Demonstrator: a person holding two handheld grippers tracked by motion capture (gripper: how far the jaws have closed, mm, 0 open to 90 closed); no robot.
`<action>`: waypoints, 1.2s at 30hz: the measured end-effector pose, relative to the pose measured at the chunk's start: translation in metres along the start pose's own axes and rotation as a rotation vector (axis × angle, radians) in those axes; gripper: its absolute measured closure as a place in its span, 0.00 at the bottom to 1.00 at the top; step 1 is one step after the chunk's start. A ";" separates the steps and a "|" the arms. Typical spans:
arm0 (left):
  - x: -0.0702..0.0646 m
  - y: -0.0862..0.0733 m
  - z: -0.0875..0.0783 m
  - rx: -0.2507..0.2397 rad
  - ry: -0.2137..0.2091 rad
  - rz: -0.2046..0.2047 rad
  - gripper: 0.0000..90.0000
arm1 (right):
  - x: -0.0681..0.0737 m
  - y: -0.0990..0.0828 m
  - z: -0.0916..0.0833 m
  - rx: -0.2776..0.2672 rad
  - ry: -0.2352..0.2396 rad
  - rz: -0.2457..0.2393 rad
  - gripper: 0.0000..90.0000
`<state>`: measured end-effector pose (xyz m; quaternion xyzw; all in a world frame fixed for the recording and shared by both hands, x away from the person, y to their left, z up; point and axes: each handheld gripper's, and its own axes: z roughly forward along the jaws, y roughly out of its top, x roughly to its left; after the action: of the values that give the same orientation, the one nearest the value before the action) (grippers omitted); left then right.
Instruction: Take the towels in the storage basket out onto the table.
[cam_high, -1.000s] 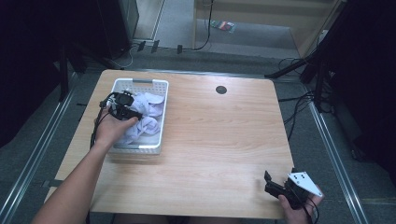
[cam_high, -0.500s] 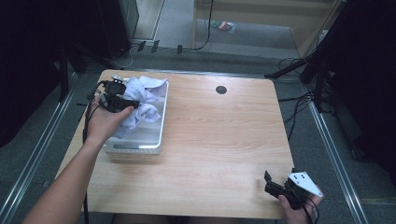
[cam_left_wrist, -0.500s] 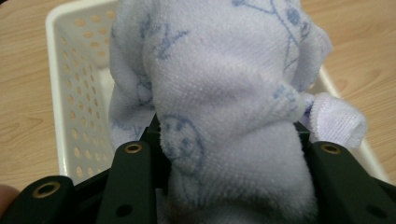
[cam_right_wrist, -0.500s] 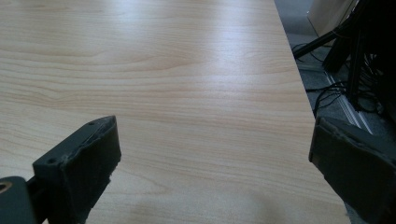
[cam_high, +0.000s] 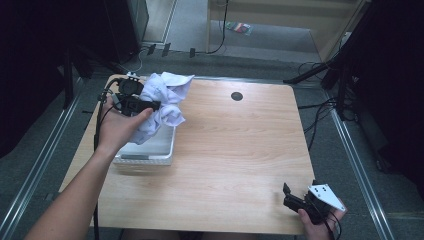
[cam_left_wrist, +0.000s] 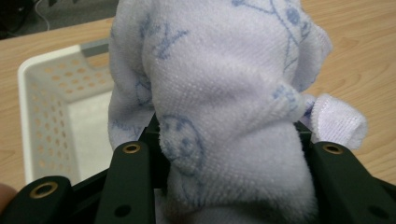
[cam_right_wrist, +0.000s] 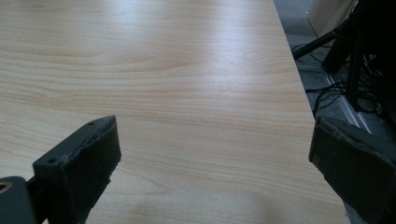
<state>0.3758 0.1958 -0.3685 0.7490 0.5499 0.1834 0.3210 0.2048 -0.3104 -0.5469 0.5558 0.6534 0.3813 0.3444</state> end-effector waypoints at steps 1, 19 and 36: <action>0.000 0.000 0.000 0.000 0.000 0.000 0.59 | 0.000 0.000 0.000 0.000 0.000 0.000 0.02; -0.061 0.017 0.014 0.014 -0.072 0.092 0.58 | 0.000 0.000 0.000 -0.001 0.002 0.000 0.02; -0.133 0.024 0.048 0.035 -0.155 0.169 0.57 | 0.000 0.000 0.000 -0.001 0.003 0.004 0.02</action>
<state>0.3794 0.0521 -0.3761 0.8100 0.4614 0.1416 0.3330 0.2048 -0.3107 -0.5470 0.5563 0.6526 0.3832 0.3432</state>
